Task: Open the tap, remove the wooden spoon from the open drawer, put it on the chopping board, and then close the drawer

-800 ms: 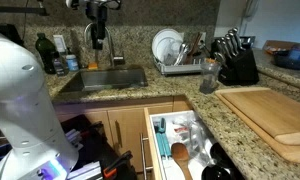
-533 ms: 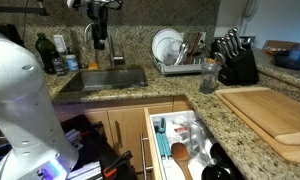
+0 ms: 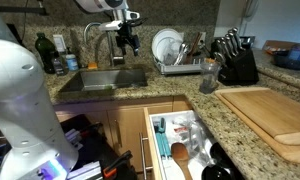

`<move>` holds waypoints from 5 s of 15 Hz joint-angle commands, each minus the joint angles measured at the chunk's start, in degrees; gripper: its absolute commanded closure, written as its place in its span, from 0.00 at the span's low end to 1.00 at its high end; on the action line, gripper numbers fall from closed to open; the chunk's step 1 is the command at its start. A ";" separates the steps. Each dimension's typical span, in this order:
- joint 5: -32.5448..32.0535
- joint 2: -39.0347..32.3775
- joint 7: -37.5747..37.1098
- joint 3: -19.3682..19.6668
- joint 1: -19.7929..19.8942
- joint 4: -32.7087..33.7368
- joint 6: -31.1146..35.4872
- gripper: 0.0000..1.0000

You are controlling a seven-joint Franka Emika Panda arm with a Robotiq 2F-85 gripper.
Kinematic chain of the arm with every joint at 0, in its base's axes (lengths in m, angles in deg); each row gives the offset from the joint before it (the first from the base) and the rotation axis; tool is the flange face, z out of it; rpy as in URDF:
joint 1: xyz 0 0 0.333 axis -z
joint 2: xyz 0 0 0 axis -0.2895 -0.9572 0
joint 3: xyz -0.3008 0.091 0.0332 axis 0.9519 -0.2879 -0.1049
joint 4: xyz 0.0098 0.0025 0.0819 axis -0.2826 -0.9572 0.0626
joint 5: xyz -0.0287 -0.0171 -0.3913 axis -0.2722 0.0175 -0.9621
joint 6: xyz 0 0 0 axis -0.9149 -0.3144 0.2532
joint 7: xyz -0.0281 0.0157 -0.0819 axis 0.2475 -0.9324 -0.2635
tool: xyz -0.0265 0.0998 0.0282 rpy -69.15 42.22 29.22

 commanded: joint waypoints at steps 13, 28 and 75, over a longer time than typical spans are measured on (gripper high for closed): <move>-16.56 -20.14 11.04 1.07 -9.14 26.70 5.05 0.00; -3.15 -47.81 40.79 -6.02 -9.07 48.89 21.36 0.00; 1.24 -68.69 49.48 -15.78 -10.59 66.75 27.22 0.00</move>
